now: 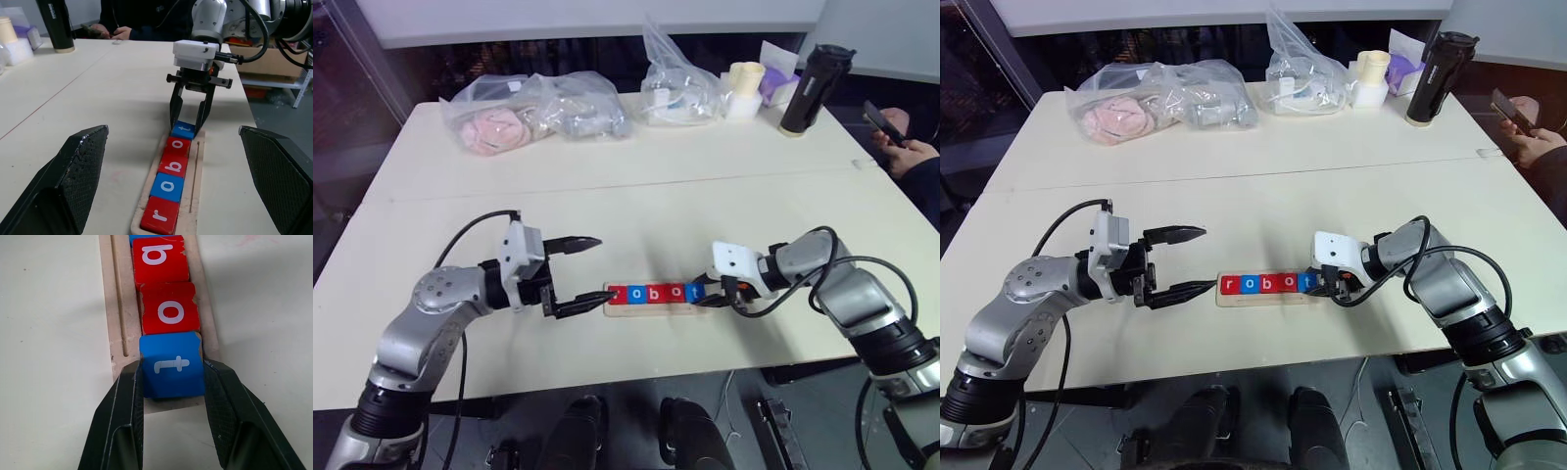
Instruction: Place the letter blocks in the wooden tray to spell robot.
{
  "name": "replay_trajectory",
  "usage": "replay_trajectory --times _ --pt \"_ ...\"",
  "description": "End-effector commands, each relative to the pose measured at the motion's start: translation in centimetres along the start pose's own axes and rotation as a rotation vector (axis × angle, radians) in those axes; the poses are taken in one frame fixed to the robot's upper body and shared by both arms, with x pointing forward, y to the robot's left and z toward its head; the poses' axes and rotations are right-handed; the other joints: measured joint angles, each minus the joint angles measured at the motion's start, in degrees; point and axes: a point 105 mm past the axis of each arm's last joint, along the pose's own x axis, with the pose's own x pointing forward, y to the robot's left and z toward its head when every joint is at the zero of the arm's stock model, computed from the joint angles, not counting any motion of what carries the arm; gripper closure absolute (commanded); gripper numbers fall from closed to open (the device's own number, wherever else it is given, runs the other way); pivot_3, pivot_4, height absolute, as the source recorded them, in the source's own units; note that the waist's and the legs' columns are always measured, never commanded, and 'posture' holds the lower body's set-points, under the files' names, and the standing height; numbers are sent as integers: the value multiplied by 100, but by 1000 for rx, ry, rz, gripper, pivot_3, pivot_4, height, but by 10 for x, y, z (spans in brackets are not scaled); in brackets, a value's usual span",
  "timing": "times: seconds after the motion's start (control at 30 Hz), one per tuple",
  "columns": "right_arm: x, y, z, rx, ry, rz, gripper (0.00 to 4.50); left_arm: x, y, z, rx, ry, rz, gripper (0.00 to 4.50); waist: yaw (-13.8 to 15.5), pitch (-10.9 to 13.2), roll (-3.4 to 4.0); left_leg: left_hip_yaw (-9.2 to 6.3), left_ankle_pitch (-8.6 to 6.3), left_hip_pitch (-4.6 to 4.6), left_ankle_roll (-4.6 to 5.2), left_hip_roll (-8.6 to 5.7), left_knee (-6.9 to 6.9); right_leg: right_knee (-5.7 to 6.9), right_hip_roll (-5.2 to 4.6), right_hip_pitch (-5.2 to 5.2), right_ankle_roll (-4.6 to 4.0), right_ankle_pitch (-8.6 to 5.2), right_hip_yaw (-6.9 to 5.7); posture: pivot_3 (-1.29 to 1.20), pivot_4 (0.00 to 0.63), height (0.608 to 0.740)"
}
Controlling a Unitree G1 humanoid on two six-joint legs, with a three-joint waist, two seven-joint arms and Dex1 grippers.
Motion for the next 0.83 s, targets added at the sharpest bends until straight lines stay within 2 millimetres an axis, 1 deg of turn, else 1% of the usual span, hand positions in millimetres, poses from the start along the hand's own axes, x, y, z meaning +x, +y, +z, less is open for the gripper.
replay_trajectory --times 0.03,0.13,0.17,0.3,0.47,0.63,0.77,0.83 --pt "-4 -4 11 -40 -13 -13 1897 2 -3 9 41 -22 -11 0 -1 0 0 0 0 0 0 0 0 0 0 0 0 0 0 0 150 740" --pt "-6 -6 16 -56 -22 -24 273 1 -3 9 41 -21 -11 0 -1 0 0 0 0 0 0 0 0 0 0 0 0 0 0 0 150 740" --pt "-7 -7 17 -61 -26 -28 36 1 -2 9 41 -21 -11 0 -1 0 0 0 0 0 0 0 0 1 0 0 0 0 0 0 150 740" --pt "-17 -11 25 -75 -38 -60 36 2 -2 10 41 -23 -11 0 1 0 0 0 0 0 0 0 0 1 0 0 0 0 0 0 150 740" --pt "-32 -9 28 -58 -51 -96 36 1 -1 10 14 -31 7 0 5 0 0 0 0 0 0 -1 0 1 -1 0 1 1 0 0 150 740" --pt "-62 13 30 -2 -65 -136 36 -7 -1 5 -64 46 25 0 27 -1 -1 -3 -1 -4 1 0 -3 -1 -6 -1 2 0 -1 0 150 740" --pt "-77 27 27 36 -48 -162 36 -11 -2 5 -74 63 22 0 -4 -2 -1 -2 -2 -3 2 1 1 0 -9 1 -1 -1 -1 0 150 740" --pt "-81 32 28 51 -48 -167 36 -14 -2 5 -85 70 23 0 0 -2 -1 -2 -1 -1 1 3 3 1 -8 1 -3 -1 -1 0 150 740"
